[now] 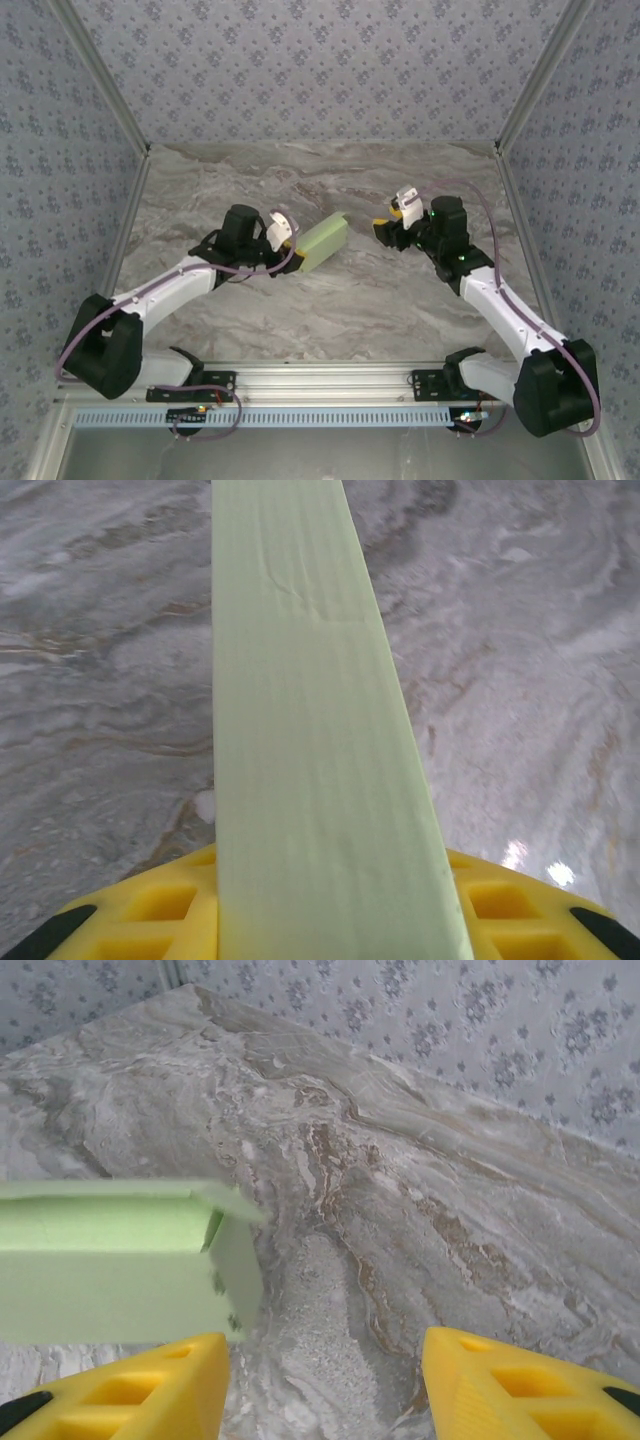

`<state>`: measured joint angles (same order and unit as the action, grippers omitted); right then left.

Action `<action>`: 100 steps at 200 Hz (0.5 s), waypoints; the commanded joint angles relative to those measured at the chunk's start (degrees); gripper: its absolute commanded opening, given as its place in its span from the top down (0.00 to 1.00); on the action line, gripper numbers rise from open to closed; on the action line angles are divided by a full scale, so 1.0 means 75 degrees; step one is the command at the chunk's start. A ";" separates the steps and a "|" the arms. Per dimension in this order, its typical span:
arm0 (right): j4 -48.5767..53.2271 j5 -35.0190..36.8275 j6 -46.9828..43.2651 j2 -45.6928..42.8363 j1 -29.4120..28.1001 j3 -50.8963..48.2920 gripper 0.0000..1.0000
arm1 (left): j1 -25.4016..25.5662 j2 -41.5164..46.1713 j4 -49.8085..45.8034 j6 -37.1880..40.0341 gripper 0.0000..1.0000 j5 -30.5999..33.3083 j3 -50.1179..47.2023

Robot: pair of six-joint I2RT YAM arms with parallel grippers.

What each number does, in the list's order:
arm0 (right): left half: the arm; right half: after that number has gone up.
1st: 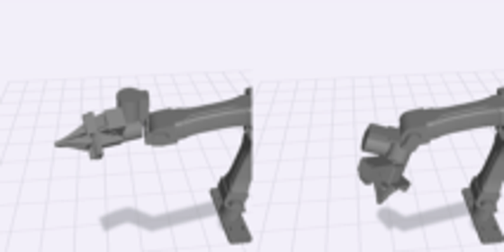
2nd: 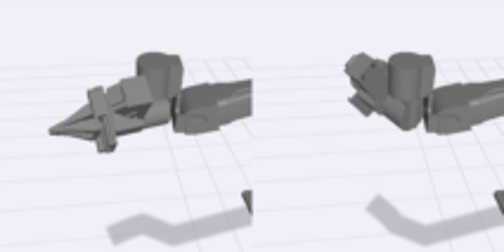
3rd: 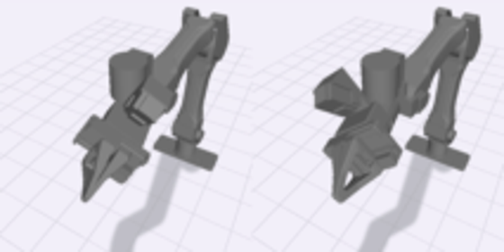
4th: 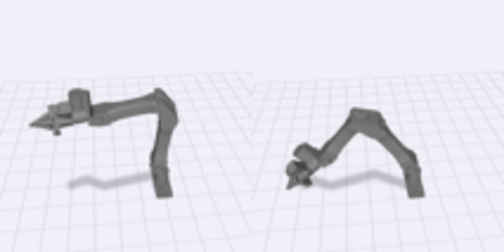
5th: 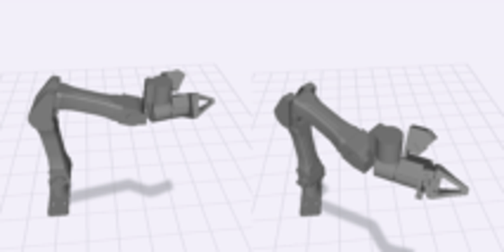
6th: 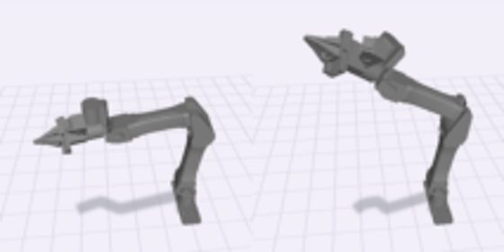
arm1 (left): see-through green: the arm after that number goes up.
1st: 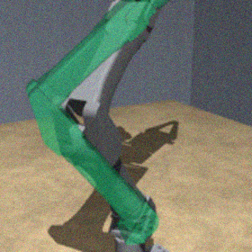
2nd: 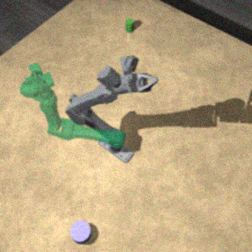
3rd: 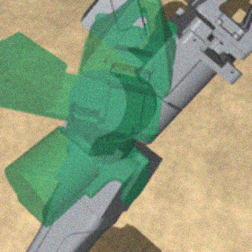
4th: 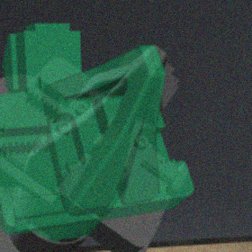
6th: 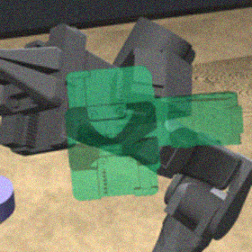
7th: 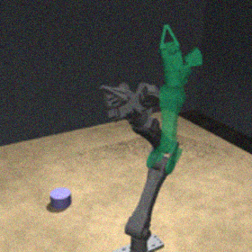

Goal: Fold the paper box

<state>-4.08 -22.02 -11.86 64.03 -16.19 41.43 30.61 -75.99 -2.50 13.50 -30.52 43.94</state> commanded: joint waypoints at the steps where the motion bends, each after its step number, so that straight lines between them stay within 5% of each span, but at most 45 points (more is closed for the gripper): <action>1: -0.0086 -0.1153 -0.1184 0.0230 0.0220 0.0052 0.44 | -0.0046 -0.0108 -0.0440 0.1256 0.64 -0.1250 0.0278; 43: 0.0340 -0.2731 -0.2160 0.0485 0.0218 0.0043 0.46 | -0.0107 -0.0451 -0.0798 0.2291 0.63 -0.1369 0.0488; 100: 0.0777 -0.3216 -0.2924 0.0942 0.0015 0.0089 0.47 | -0.0231 -0.1120 -0.1407 0.3042 0.61 -0.1657 0.0987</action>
<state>-1.28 -42.11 -29.54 69.34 -15.40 41.43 29.56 -83.02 -10.70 31.77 -39.07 48.95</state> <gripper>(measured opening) 0.529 0.390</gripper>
